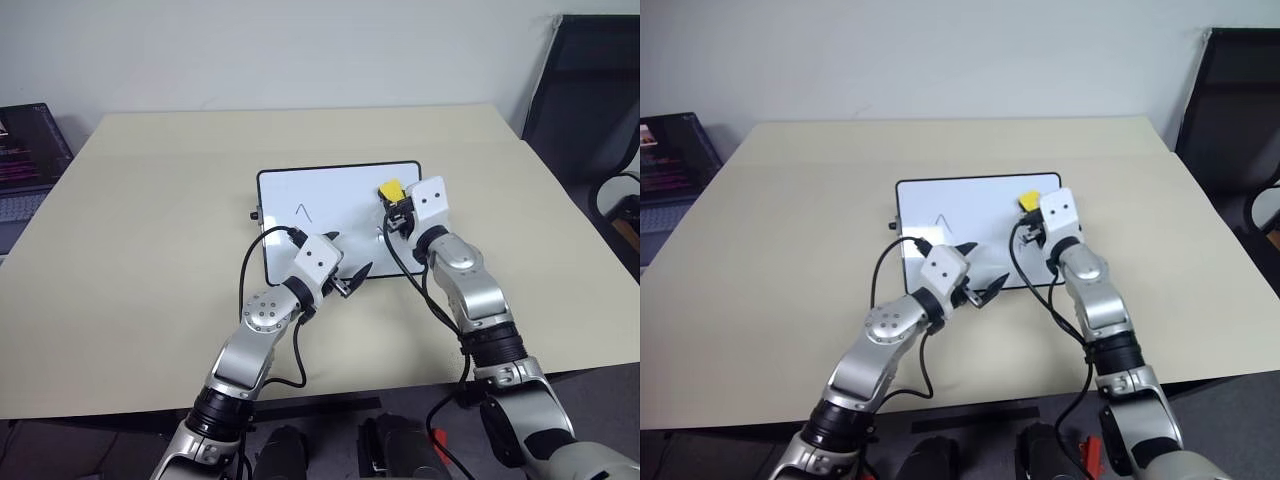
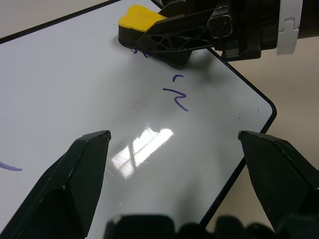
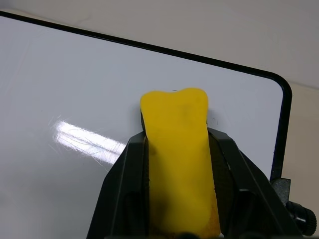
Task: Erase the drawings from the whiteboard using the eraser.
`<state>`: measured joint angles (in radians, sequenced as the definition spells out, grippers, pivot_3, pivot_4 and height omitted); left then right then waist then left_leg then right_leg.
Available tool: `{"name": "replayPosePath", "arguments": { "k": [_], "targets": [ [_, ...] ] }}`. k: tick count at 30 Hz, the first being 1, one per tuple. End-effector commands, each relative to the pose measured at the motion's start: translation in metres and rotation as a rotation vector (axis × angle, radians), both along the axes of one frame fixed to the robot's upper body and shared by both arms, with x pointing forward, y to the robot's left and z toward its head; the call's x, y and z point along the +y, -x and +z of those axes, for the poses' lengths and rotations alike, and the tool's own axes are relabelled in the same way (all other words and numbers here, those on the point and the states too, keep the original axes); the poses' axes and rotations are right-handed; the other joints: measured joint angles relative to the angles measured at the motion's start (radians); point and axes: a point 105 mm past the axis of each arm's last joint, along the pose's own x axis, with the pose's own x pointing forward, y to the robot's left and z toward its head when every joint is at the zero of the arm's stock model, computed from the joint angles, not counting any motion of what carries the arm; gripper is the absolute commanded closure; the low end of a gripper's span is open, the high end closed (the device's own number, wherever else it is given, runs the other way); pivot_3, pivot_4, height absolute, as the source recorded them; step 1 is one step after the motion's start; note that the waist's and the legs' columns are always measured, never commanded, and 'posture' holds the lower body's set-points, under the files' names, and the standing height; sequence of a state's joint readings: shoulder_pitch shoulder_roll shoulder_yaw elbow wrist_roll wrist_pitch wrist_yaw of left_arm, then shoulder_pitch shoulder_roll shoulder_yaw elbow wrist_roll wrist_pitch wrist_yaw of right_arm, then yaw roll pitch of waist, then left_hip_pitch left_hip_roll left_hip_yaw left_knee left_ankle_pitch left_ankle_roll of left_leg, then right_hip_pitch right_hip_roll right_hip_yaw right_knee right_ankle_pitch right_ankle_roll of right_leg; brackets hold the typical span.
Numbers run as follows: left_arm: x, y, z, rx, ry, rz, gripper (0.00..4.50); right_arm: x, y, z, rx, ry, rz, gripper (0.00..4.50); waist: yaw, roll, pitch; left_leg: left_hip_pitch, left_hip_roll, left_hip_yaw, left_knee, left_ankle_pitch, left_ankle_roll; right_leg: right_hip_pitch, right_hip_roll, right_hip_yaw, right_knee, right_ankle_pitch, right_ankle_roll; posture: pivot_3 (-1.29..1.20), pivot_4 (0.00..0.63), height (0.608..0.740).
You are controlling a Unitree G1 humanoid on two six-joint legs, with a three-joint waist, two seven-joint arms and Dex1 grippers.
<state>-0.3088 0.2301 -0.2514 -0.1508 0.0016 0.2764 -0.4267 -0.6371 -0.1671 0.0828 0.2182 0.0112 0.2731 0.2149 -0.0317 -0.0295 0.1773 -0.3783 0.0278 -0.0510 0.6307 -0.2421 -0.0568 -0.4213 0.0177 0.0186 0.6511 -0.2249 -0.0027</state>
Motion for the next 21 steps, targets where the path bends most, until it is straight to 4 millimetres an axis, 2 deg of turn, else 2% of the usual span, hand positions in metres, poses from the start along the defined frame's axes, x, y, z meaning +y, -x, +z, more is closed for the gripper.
{"name": "replayPosePath", "arguments": {
  "k": [1,5,13,16,21],
  "targets": [
    [-0.002,-0.001,0.014,-0.054,0.014,-0.006,0.0,-0.002,0.003,-0.003,0.017,0.054,0.005,3.28,0.0,0.0,0.0,0.0,0.0,0.0,0.0,0.0,0.0,0.0,0.0,0.0,0.0,0.0,0.0,0.0,0.15,0.74],
    [-0.001,-0.001,0.014,-0.054,0.014,0.0,0.0,-0.005,0.015,-0.016,0.065,0.101,0.025,3.28,0.001,0.0,0.0,0.0,0.0,0.0,0.0,0.0,0.0,0.001,0.0,0.0,0.0,0.0,0.0,0.0,0.15,0.74],
    [0.001,-0.002,0.014,-0.054,0.016,0.008,0.0,-0.014,0.027,-0.026,0.105,0.126,0.022,3.28,0.0,0.0,0.0,0.0,0.0,0.0,0.0,0.0,0.0,0.001,0.0,0.0,0.001,0.0,0.0,0.0,0.15,0.74],
    [0.0,-0.003,0.014,-0.053,0.017,0.007,0.0,-0.015,0.022,-0.016,0.075,0.105,0.007,3.28,0.0,0.0,0.0,0.0,0.0,0.0,0.0,0.0,0.0,0.001,0.0,0.0,0.001,0.0,0.0,0.0,0.15,0.74],
    [-0.001,-0.003,0.013,-0.053,0.018,0.004,0.0,-0.011,0.013,0.013,-0.036,0.042,-0.006,3.28,0.0,0.0,0.0,0.0,0.0,0.001,0.0,0.0,0.0,0.001,0.0,0.0,0.001,0.0,0.0,0.0,0.15,0.74]
  ]
}}
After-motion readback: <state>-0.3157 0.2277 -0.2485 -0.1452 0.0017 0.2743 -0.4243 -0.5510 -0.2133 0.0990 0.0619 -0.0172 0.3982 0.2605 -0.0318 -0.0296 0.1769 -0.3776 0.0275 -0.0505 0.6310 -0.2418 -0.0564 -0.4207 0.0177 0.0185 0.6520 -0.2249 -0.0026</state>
